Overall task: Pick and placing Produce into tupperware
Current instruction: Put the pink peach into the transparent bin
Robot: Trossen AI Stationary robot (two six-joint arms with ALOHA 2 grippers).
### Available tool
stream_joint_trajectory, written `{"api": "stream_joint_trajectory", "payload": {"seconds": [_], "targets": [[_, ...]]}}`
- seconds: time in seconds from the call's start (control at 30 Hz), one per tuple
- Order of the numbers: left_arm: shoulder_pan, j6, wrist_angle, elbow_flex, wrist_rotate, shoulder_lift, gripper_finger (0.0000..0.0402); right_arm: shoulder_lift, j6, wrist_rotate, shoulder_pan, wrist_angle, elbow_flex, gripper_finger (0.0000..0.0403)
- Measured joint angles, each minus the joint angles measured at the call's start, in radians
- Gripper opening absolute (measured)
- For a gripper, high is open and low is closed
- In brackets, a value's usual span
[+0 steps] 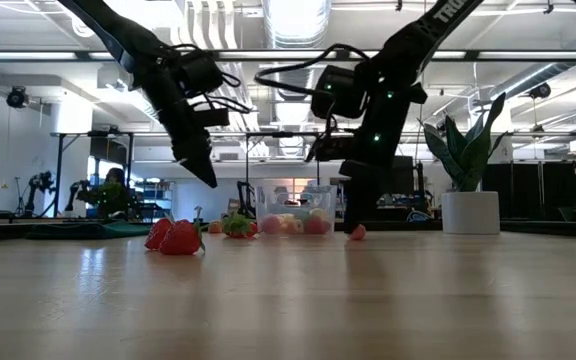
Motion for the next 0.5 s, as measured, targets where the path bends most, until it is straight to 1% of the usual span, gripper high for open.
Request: {"api": "stream_joint_trajectory", "payload": {"seconds": [0.17, 0.5], "targets": [[0.000, 0.004, 0.000, 0.002, 0.000, 0.000, 0.0246, 0.010, 0.000, 0.000, 0.000, -0.019, 0.007, 0.0211], [0.005, 0.044, 0.003, 0.003, 0.000, 0.000, 0.0246, 0.007, 0.000, -0.024, 0.000, -0.019, -0.018, 0.0139]]}}
